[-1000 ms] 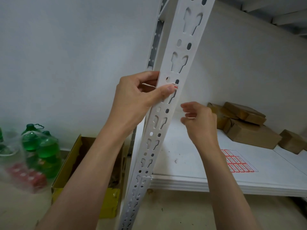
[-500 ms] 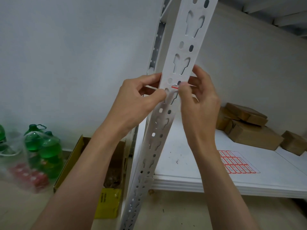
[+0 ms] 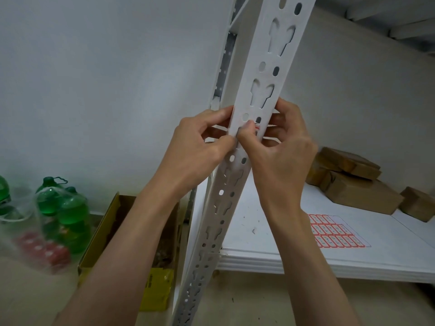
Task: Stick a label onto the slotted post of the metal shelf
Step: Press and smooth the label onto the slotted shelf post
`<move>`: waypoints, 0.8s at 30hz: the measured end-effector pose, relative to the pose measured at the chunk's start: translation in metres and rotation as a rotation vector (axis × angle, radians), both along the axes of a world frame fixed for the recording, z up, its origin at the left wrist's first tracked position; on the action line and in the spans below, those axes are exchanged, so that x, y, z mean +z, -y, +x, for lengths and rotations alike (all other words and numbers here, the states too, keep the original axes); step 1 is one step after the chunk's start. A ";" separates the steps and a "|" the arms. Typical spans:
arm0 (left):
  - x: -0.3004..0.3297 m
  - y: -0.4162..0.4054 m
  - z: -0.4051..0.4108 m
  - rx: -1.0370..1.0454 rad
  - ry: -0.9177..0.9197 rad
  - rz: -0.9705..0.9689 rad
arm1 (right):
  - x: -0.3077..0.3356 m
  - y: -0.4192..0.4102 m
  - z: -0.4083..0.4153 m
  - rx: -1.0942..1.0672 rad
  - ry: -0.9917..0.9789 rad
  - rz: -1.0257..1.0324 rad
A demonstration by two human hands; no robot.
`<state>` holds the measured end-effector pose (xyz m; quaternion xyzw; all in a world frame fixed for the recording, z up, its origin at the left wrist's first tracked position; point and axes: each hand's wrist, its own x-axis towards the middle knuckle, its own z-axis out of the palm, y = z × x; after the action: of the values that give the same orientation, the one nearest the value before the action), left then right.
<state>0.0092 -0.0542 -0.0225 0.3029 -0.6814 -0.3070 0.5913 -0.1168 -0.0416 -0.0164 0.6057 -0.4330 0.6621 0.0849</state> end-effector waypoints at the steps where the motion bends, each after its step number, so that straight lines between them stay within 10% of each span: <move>1: 0.000 0.000 0.000 0.001 0.002 0.000 | 0.000 0.000 0.000 -0.002 -0.003 -0.002; 24: -0.003 0.003 -0.002 0.004 -0.036 -0.009 | 0.002 0.000 0.011 0.032 0.021 0.083</move>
<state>0.0074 -0.0570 -0.0250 0.2960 -0.6714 -0.3084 0.6054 -0.1056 -0.0412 -0.0148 0.6084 -0.4512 0.6514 0.0447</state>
